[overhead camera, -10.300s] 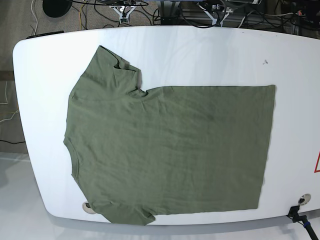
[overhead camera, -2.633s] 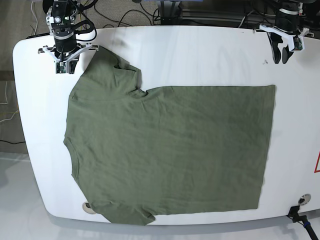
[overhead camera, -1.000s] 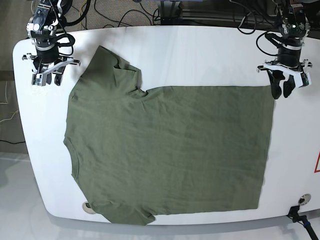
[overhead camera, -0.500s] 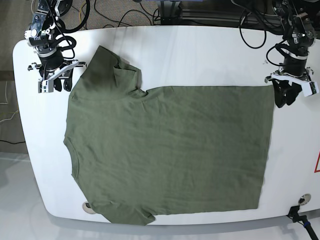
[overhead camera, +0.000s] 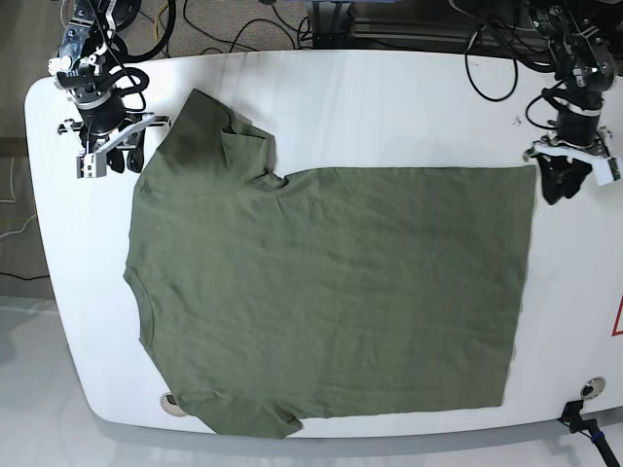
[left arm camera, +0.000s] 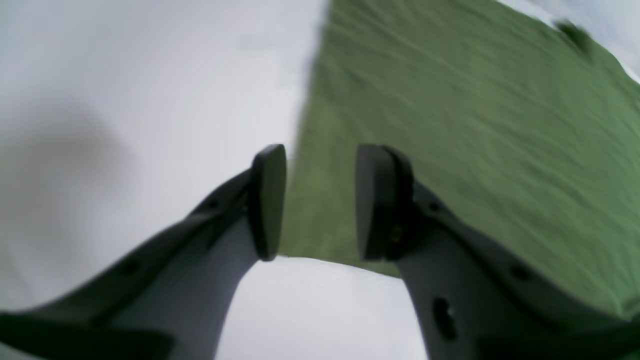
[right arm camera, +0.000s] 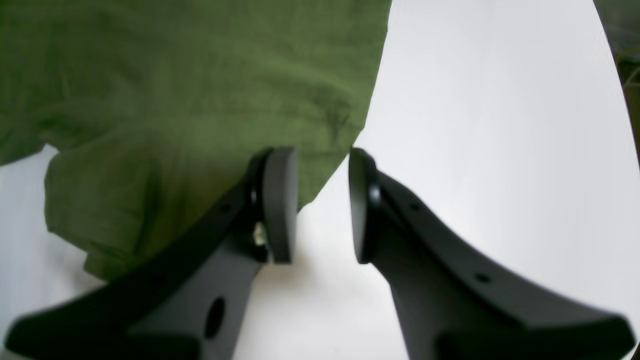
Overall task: Fold the T-shirt properly
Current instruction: 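Position right gripper at the shoulder, left gripper at the body corner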
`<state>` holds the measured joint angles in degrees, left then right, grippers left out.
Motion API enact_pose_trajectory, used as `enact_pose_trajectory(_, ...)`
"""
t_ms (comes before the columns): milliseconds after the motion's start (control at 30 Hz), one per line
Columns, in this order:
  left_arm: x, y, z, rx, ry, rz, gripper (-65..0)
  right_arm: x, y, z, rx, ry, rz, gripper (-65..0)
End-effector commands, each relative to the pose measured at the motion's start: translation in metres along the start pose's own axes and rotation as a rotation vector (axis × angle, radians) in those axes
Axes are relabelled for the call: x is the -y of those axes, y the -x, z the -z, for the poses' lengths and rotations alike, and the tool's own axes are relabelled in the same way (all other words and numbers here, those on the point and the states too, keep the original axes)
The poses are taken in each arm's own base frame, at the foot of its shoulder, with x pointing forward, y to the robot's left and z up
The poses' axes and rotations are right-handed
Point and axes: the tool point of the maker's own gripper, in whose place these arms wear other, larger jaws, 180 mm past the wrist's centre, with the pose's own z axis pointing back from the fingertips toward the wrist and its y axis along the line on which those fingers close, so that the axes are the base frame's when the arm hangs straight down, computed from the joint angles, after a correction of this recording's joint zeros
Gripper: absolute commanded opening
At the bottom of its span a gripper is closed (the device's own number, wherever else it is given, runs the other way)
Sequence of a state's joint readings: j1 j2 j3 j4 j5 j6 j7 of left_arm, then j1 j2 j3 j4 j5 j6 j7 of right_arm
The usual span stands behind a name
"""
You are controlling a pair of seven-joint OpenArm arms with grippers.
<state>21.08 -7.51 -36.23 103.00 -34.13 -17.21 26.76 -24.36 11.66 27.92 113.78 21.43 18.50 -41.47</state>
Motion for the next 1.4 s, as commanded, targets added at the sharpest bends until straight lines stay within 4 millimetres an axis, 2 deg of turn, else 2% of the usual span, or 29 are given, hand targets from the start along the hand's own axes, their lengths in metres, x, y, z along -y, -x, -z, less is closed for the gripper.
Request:
enact_pose_trajectory(0,-0.013,-0.006,-0.005,-0.008,-0.032,0.014,-33.0,-0.001,-0.007,-0.003,0.019,-0.018,-0.013,-47.9)
enact_pose_trajectory(67,-0.024,-0.001,-0.01,-0.051,-0.066,0.013,-25.9,-0.003,-0.006,-0.003,0.01,-0.029,-0.009,-48.0)
enact_pose_trajectory(100,-0.031,0.001,-0.012,-0.062,-0.085,0.005,-24.8,-0.004,-0.004,-0.002,0.004,-0.037,-0.003,-47.9)
enact_pose_trajectory(200,-0.044,0.008,-0.016,-0.095,-0.116,-0.028,-27.8,-0.007,0.003,-0.001,-0.012,-0.056,0.004,-48.1)
enact_pose_trajectory(367,-0.055,0.036,-0.014,-0.174,-0.106,-0.102,-33.9,-0.006,0.008,0.001,-0.025,-0.065,0.007,-48.2)
enact_pose_trajectory(533,-0.057,0.057,-0.022,-0.299,-0.059,-0.122,-33.8,-0.008,0.01,0.002,-0.032,-0.074,0.005,-48.1)
enact_pose_trajectory(700,-0.056,0.062,-0.025,-0.341,-0.026,-0.129,-33.5,-0.009,0.012,0.004,-0.048,-0.076,-0.002,-47.3)
enact_pose_trajectory(867,-0.041,0.068,-0.012,-0.352,0.021,-0.107,-33.3,-0.012,0.02,0.009,-0.075,-0.088,0.009,-47.5)
enact_pose_trajectory(1033,-0.03,0.085,0.007,-0.403,0.056,-0.089,-33.3,-0.012,0.025,0.011,-0.091,-0.09,0.012,-47.6)
enact_pose_trajectory(1367,-0.052,0.091,0.015,-0.454,-0.006,-0.046,-33.6,-0.011,0.03,0.011,-0.107,-0.089,0.016,-47.5)
